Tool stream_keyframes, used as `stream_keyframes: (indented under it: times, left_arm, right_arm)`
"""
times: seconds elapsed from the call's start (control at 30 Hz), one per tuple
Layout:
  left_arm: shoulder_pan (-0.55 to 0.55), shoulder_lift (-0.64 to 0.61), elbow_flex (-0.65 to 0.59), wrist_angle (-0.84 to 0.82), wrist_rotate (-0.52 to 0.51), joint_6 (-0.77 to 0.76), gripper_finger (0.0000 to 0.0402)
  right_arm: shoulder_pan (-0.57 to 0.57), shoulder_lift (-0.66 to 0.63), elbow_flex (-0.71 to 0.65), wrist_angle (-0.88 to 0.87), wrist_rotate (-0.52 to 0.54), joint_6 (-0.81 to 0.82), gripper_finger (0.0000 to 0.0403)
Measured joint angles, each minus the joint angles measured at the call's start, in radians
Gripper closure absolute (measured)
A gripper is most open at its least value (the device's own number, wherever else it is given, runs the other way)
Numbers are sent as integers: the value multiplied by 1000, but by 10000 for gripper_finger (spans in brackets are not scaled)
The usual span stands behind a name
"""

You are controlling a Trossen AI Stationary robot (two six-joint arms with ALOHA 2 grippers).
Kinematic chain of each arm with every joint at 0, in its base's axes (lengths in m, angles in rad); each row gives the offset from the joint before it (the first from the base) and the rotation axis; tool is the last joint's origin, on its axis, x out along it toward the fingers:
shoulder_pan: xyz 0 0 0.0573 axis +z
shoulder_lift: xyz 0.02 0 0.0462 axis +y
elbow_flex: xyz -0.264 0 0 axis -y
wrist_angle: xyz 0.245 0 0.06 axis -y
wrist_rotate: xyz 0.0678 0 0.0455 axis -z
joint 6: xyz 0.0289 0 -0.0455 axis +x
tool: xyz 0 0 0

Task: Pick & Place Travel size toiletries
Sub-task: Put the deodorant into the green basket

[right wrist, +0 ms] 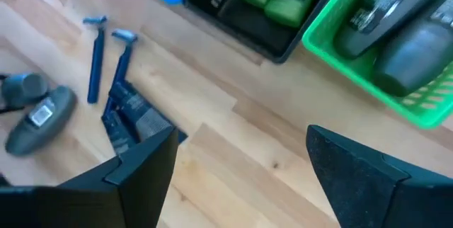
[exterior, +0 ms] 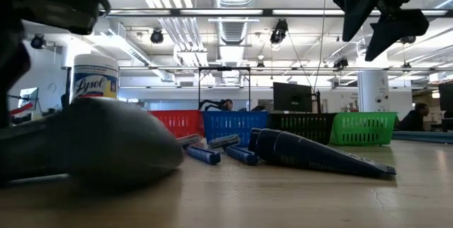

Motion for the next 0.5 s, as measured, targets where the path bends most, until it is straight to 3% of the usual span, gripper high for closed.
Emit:
stream_keyframes:
  times: [0.13, 0.23, 0.37, 0.5]
  left_arm:
    - [1, 1, 0, -3, -35, 1, 220]
    - [1, 1, -1, -4, -50, 14, 220]
    - [1, 1, -3, -4, -72, 26, 220]
    - [2, 1, -7, -4, -85, 26, 220]
  right_arm:
    - [29, 0, -13, 42, -44, 6, 107]
    - [61, 0, -65, 196, -93, 23, 110]
    - [84, 24, -209, 636, -163, 37, 113]
    - [72, 132, -342, 1053, -184, 97, 110]
